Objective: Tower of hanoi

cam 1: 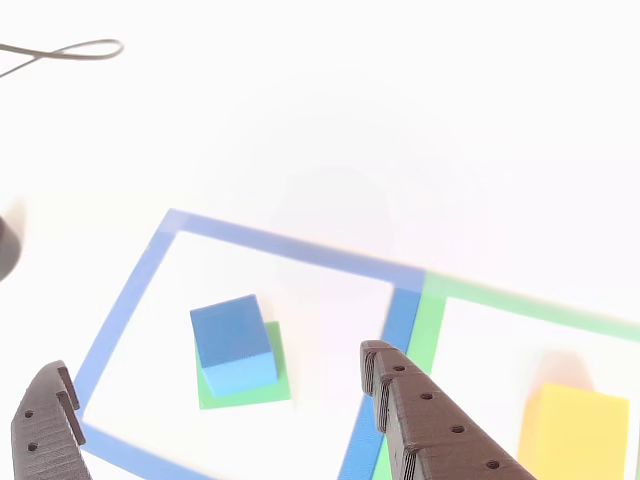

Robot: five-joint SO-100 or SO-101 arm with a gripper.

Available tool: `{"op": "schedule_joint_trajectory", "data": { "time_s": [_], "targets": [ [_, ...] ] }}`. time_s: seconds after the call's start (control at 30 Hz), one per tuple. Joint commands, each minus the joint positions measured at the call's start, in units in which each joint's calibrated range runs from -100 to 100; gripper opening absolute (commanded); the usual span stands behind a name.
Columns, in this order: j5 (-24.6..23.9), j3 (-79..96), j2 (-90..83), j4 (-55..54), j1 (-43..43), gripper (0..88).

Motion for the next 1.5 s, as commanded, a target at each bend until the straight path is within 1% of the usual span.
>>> {"op": "schedule_joint_trajectory", "data": {
  "time_s": [0.0, 0.2, 0.37, 0.47, 0.87, 1.2, 1.47],
  "targets": [
    [0.2, 2.0, 5.2, -14.3, -1.8, 34.8],
    [0.2, 2.7, 16.1, -28.1, -2.7, 34.4],
    [0.2, 1.8, 26.8, -40.3, -1.7, 34.0],
    [0.2, 0.3, 31.9, -44.5, -0.9, 33.8],
    [0.2, -7.4, 46.3, -52.4, -0.4, 33.6],
    [0.2, -7.9, 48.8, -53.8, -3.5, 33.1],
    [0.2, -9.0, 51.1, -54.6, -3.6, 33.0]
  ]
}}
